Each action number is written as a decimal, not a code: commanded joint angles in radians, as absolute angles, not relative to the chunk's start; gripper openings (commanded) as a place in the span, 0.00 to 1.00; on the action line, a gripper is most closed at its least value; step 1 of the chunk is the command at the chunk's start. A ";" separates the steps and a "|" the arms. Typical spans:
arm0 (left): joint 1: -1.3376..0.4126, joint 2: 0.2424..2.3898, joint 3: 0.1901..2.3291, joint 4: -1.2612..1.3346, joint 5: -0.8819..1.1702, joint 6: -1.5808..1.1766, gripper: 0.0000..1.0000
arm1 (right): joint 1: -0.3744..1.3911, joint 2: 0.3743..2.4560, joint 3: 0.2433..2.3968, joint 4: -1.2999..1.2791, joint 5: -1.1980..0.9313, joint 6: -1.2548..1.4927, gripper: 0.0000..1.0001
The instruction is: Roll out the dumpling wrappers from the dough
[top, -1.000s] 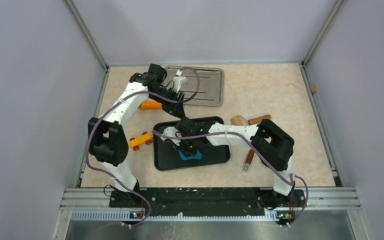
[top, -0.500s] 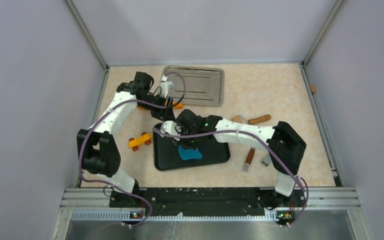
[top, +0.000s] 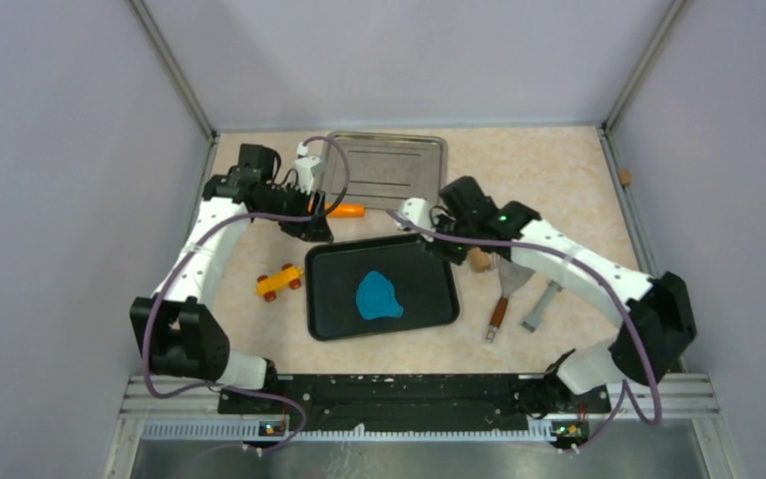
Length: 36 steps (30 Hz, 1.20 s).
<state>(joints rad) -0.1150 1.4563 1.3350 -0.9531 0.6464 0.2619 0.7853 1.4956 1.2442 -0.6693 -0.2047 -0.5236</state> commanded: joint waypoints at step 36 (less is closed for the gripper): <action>-0.158 1.345 1.080 -0.864 0.572 0.194 0.58 | -0.058 1.243 1.008 -0.689 -0.279 -0.683 0.44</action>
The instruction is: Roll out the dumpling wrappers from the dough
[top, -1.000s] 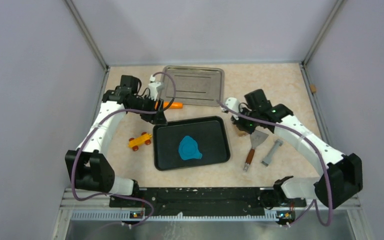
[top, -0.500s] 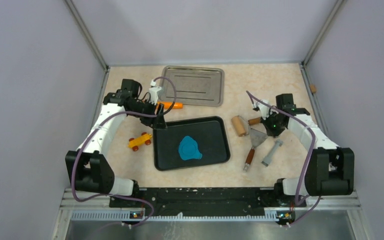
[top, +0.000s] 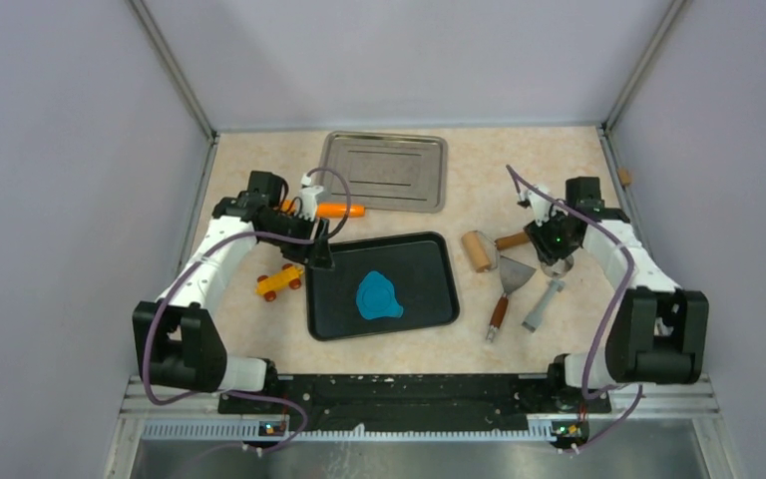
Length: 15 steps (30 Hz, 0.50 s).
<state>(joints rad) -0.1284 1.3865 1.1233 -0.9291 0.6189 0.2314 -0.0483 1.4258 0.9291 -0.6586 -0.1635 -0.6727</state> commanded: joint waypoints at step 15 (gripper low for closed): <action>-0.406 1.649 1.157 -0.744 0.404 0.129 0.58 | 0.162 1.152 1.018 -0.720 -0.560 -0.412 0.49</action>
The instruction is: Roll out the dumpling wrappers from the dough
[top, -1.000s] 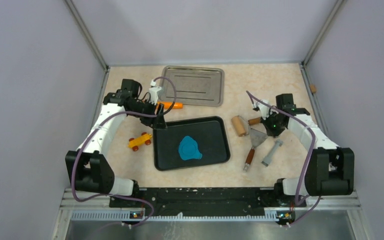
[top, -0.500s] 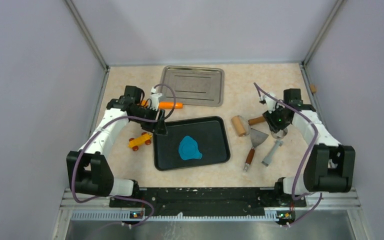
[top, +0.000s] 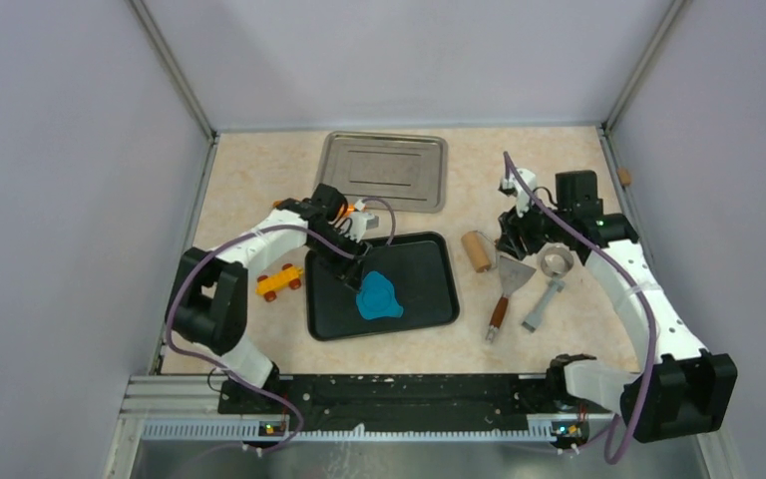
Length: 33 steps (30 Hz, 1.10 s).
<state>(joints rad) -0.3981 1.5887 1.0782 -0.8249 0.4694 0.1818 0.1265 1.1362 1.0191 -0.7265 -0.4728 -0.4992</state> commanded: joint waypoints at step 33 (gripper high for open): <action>-0.506 1.911 1.250 -0.719 0.536 0.322 0.37 | 0.160 1.125 0.968 -0.737 -0.501 -0.374 0.49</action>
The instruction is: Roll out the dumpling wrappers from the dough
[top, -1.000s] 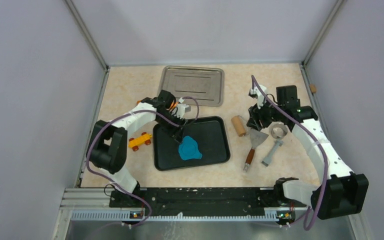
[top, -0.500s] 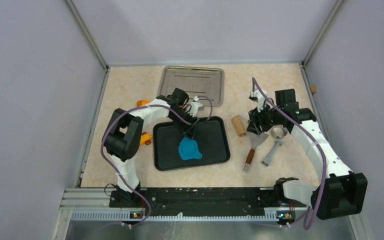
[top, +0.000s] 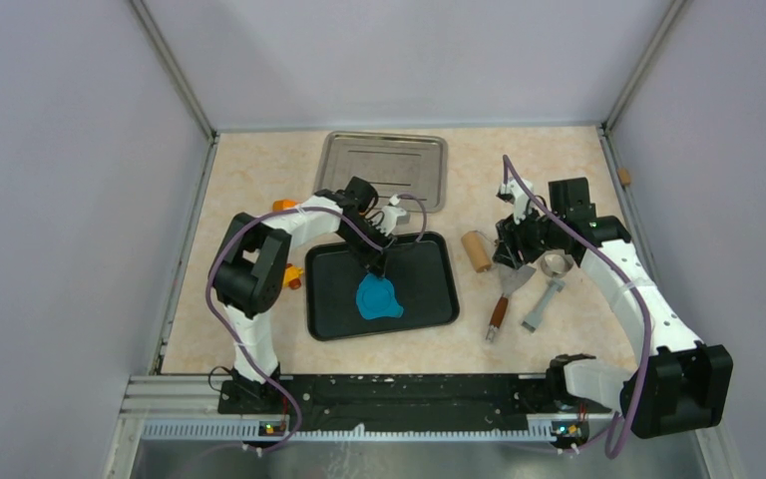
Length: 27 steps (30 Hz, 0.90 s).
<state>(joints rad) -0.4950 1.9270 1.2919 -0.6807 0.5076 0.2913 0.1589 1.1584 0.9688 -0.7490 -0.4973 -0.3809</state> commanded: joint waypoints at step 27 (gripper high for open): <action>-0.505 1.845 1.302 -0.738 0.474 0.343 0.00 | 0.159 1.135 0.998 -0.738 -0.491 -0.368 0.49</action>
<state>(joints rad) -0.5034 1.9175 1.2808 -0.6731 0.4377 0.3145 0.1589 1.1584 0.9688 -0.7486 -0.4931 -0.3798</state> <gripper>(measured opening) 0.004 0.486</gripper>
